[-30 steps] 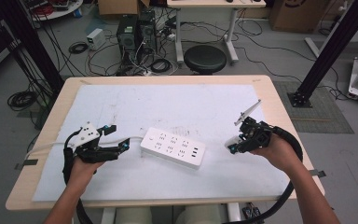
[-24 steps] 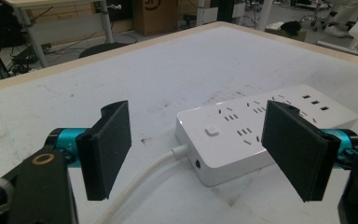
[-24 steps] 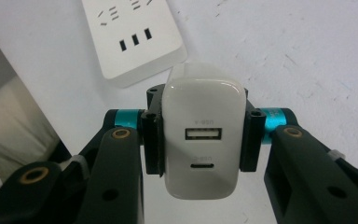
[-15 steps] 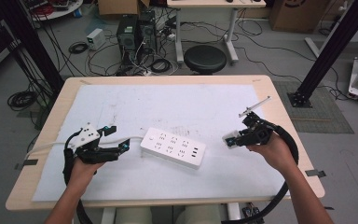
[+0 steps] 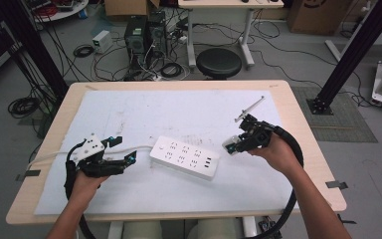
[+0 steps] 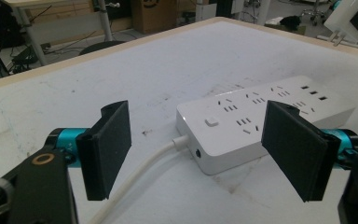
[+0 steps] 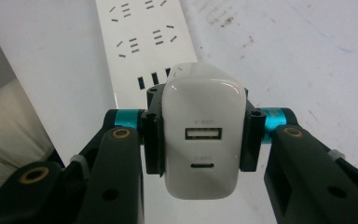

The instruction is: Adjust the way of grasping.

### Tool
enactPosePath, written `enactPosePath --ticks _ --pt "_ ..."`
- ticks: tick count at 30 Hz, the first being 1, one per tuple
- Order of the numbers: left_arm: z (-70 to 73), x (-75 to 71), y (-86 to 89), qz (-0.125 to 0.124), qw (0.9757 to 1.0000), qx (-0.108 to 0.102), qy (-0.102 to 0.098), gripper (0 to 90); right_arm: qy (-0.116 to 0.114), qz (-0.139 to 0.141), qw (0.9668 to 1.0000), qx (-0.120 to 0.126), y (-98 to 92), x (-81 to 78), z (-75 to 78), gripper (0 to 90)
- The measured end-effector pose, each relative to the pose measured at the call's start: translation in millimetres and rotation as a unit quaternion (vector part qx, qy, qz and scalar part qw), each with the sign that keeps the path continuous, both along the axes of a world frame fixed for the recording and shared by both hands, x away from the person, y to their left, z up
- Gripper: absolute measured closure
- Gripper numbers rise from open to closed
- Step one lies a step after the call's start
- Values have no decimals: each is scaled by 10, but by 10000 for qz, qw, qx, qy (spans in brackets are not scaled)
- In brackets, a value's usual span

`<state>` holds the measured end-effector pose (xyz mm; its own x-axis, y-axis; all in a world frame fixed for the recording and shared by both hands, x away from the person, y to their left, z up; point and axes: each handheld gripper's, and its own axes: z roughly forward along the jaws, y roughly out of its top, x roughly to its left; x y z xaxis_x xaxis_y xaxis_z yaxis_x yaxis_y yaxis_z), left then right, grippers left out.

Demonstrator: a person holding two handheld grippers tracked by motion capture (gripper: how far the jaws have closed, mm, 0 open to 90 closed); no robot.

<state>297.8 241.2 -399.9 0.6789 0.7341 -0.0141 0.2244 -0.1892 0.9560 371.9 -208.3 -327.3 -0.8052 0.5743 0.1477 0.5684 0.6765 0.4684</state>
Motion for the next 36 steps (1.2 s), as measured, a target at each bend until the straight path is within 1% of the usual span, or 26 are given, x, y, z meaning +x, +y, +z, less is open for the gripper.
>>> enactPosePath --ticks 6,7,8,9,10,11,14,15,16,17,21,24,32,36 --pt "-4 -32 50 19 10000 -31 -15 241 -1 293 9995 -71 216 37 -6 627" --pt "-6 -38 56 19 10000 -48 -16 241 -1 321 9995 -79 243 40 -9 627" --pt "-5 -40 71 12 10000 -21 -25 241 39 327 9994 -121 279 39 -6 627" --pt "-7 -47 79 26 10000 -45 -23 241 7 400 9991 -119 309 50 -14 627" --pt "-8 -51 91 26 10000 -50 -25 241 49 399 9991 -137 338 52 -15 627" --pt "-9 -56 104 34 10000 -45 -27 241 21 436 9989 -142 363 63 -23 627" --pt "-15 -70 134 48 10000 -72 -29 241 79 492 9986 -156 428 80 -35 627" --pt "-19 -74 142 50 10000 -79 -28 241 46 539 9984 -139 447 91 -43 626" --pt "-21 -78 153 50 10000 -75 -30 241 77 550 9983 -155 468 94 -44 627" --pt "-26 -81 160 50 10000 -79 -31 241 59 592 9981 -141 489 103 -56 627" --pt "-45 -95 183 63 9999 -94 -12 241 132 651 9976 -206 576 121 -83 627" --pt "-55 -100 198 65 9999 -107 -2 241 141 707 9971 -242 636 132 -108 627" --pt "-74 -106 229 58 9999 -132 14 241 140 818 9960 -333 743 175 -149 627" --pt "-90 -107 249 66 9999 -135 10 241 175 878 9952 -386 813 195 -186 627"
